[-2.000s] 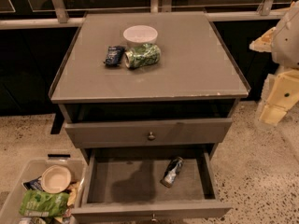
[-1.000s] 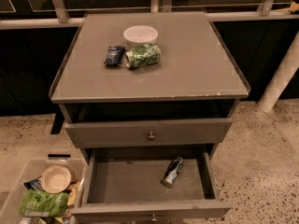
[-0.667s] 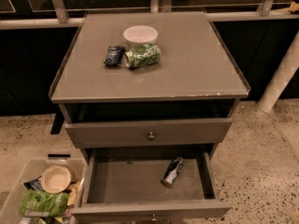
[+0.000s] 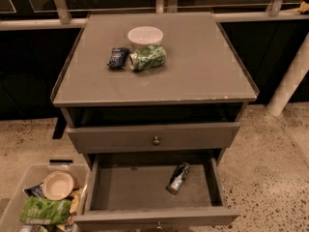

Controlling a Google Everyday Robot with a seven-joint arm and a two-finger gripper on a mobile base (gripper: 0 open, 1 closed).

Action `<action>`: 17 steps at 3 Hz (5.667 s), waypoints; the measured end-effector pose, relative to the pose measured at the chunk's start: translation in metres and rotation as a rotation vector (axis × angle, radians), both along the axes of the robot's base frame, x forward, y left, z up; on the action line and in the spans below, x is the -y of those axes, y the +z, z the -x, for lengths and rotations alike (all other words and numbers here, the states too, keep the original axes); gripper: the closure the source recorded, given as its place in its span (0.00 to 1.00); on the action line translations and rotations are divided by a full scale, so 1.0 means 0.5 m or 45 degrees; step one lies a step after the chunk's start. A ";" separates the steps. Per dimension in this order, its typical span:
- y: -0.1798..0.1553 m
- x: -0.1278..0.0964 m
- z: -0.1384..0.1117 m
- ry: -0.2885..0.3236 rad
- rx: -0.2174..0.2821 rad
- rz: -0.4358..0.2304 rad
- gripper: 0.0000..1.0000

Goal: Pick redbull can from middle drawer and place on counter

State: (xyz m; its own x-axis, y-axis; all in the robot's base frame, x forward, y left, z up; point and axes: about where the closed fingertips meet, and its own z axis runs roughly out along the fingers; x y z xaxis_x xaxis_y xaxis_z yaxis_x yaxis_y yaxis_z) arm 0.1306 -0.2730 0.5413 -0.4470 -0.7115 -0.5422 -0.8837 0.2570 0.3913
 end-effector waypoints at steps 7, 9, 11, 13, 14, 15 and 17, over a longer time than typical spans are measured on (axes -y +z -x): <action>0.175 -0.116 -0.461 -0.371 0.999 -0.313 0.00; 0.246 -0.144 -0.579 -0.414 1.143 -0.491 0.00; 0.259 -0.179 -0.656 -0.242 1.329 -0.255 0.00; 0.292 -0.214 -0.768 -0.319 1.375 -0.246 0.00; 0.269 -0.231 -0.775 -0.223 1.329 -0.130 0.00; 0.207 -0.224 -0.746 -0.057 1.222 0.165 0.00; 0.179 -0.213 -0.726 -0.002 1.149 0.257 0.00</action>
Offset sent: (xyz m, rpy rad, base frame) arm 0.0983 0.0044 -0.0281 -0.1535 -0.4433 -0.1774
